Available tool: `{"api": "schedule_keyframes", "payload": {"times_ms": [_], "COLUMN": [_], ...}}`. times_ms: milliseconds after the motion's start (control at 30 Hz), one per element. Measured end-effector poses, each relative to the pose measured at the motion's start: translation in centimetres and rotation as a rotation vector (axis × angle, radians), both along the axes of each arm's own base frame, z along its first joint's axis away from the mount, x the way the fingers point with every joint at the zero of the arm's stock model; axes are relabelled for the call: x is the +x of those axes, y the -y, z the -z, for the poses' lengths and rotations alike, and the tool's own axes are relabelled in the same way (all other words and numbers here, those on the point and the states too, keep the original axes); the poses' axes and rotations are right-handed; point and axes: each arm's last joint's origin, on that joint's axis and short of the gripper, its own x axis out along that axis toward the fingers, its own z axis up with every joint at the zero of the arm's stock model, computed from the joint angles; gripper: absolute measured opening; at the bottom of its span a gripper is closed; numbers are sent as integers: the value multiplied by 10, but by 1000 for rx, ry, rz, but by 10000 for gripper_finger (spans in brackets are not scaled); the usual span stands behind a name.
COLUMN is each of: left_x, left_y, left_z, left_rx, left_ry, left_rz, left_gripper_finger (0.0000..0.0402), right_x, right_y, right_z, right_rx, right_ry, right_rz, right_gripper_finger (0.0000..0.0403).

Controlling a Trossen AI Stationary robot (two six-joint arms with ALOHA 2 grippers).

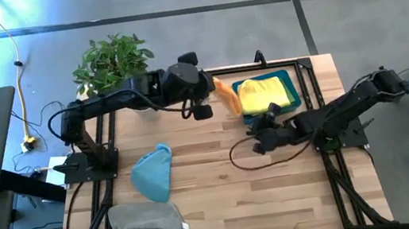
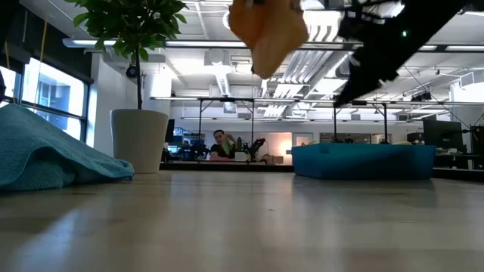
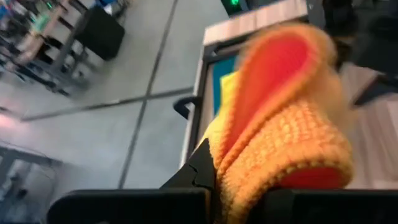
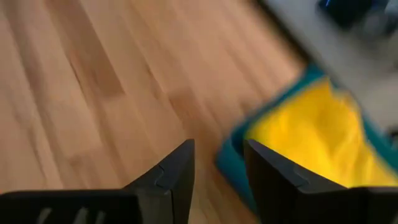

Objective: Fold microfiber towels
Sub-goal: Put the orange microfiber cloth into the blue bin

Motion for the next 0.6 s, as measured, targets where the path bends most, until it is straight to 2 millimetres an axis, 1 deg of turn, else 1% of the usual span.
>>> {"api": "schedule_keyframes", "payload": {"times_ms": [133,233,333,467,600], "left_x": [2,4,4,7,19], "left_y": [-1,2,3,0,-11], "left_z": [17,29,36,46,56], "left_rx": [-62,-92,-101,-79,-6], "left_ry": [-19,-41,-75,-112,-108], "left_rz": [-39,-53,-52,-17,32], "left_gripper_finger": [0,0,0,0,0], "right_x": [-4,-3,-5,-21,-39], "right_y": [27,43,55,62,58], "right_z": [7,9,9,7,1], "right_rx": [161,248,286,400,541], "right_ry": [-98,-126,-159,-246,-298], "right_rz": [79,61,37,35,40], "right_gripper_finger": [132,132,132,132,132]}}
